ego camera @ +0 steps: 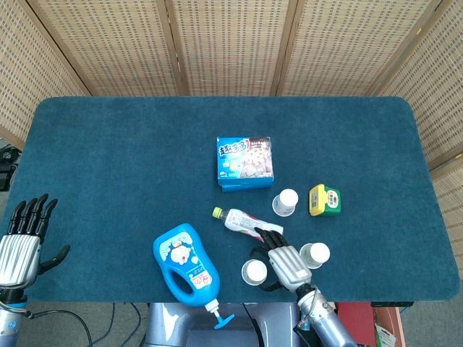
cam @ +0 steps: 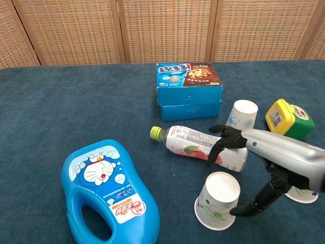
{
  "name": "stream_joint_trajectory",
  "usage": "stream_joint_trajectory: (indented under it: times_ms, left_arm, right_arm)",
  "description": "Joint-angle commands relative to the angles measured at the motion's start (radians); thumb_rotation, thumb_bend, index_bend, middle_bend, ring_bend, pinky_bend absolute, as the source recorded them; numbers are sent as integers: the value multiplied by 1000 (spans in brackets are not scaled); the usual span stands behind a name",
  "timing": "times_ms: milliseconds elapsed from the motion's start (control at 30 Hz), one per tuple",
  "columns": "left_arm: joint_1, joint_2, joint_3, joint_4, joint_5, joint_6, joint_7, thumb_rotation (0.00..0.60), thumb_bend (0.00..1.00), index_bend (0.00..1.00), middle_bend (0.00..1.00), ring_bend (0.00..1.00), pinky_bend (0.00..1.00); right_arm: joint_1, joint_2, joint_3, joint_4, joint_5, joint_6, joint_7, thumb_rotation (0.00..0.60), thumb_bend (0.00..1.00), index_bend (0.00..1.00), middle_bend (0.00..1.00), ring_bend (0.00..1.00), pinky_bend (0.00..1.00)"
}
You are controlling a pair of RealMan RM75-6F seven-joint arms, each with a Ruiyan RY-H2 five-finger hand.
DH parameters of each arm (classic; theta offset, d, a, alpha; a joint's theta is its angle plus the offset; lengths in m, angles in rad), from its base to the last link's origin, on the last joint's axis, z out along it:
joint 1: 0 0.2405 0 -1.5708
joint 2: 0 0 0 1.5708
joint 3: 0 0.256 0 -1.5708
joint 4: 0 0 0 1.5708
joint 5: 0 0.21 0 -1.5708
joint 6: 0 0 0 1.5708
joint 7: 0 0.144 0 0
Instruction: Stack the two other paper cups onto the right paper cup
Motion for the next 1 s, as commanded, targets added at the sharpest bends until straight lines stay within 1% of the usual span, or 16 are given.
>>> stream_joint_trajectory:
  times_ms: [33,133,367,533,767,900,1000]
  left_arm:
    - [1,1,0,0,0,1,-1,600,252,0,0,0,0]
    - [1,2,-1,-1,0,2,-2,600,251,0,0,0,0]
    - [2,3,-1,-1,1,4,-4,600,251,0,0,0,0]
    - [1,3,-1,-2,0,3,-4,600,251,0,0,0,0]
    - [2,3,-1,-2,2,6,-5,600,251,0,0,0,0]
    - [2,4,-2,-2,2,6,-7,600,251,0,0,0,0]
    - [3,6,-2,-3,1,7,-8,600,251,0,0,0,0]
  right_arm:
    - [0,-4,0,1,-6,6,3,600,109,447,79,0,0]
    - [1,-7,-1,3,-9,10,4,600,112,487,99,0,0]
    - [6,-13,-6,11,5,4,2,600,113,490,95,0,0]
    - [8,-19,-7,16,7,7,-2,600,122,513,115,0,0]
    - [9,-19,-7,14,5,14,-3,600,123,515,116,0,0]
    - [19,-3,8,-7,-1,20,-17,600,123,515,116,0,0]
    - [32,20,30,-38,6,25,-43,600,123,515,116,0,0]
